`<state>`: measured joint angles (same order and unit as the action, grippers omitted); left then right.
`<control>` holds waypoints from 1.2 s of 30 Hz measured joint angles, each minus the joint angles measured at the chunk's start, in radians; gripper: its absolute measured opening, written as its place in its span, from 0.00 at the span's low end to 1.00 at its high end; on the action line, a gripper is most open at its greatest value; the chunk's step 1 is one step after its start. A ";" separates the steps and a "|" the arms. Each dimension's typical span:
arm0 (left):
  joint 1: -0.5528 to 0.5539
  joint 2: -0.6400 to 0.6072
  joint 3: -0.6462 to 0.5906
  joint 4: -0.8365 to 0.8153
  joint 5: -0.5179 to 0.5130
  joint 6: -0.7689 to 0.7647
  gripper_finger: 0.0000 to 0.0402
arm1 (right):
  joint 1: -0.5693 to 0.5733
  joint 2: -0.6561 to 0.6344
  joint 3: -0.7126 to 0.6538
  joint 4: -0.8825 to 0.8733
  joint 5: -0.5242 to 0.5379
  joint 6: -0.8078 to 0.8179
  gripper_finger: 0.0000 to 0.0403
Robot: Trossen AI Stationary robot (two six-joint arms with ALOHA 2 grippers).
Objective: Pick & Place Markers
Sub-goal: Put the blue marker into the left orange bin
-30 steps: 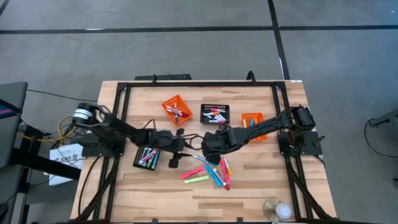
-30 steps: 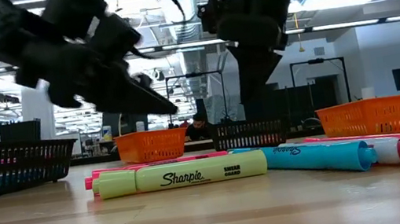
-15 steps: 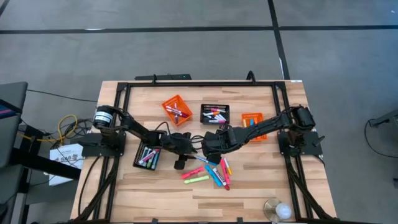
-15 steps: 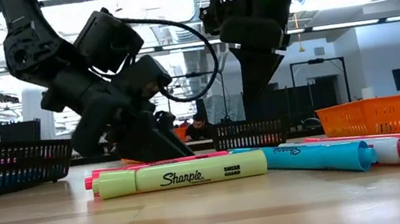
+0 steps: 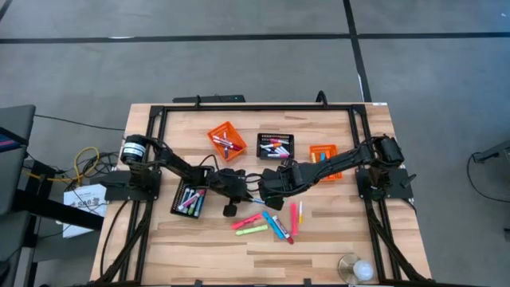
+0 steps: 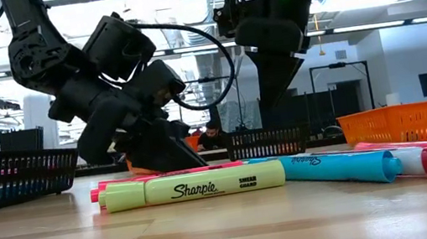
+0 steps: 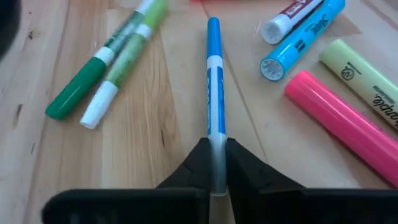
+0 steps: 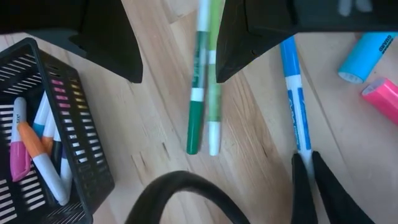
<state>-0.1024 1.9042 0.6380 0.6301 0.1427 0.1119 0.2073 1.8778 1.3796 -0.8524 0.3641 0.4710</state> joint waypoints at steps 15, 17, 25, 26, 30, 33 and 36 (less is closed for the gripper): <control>0.005 -0.537 -0.005 -0.696 -0.475 -0.065 0.07 | 0.000 0.000 -0.001 0.000 0.000 0.053 0.48; 0.013 -0.621 -0.010 -0.752 -0.583 -0.093 0.09 | 0.000 0.000 -0.001 0.000 0.000 0.053 0.48; 0.165 -0.813 -0.079 -0.780 -0.684 -0.155 0.08 | 0.000 0.000 -0.001 0.014 0.000 0.053 0.47; 0.193 -0.818 -0.092 -0.781 -0.663 -0.122 0.08 | 0.000 0.000 -0.001 0.017 0.000 0.053 0.47; 0.292 -0.809 -0.137 -0.792 -0.535 0.111 0.10 | 0.000 0.000 -0.001 0.019 0.000 0.053 0.47; 0.334 -0.800 -0.158 -0.791 -0.498 0.290 0.10 | 0.000 0.000 -0.001 0.019 0.000 0.053 0.46; 0.364 -0.800 -0.159 -0.781 -0.500 0.371 0.09 | 0.000 0.000 -0.001 0.019 0.000 0.053 0.46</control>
<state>0.2612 1.1046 0.4793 -0.1509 -0.3577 0.4826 0.2070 1.8774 1.3788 -0.8330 0.3641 0.5240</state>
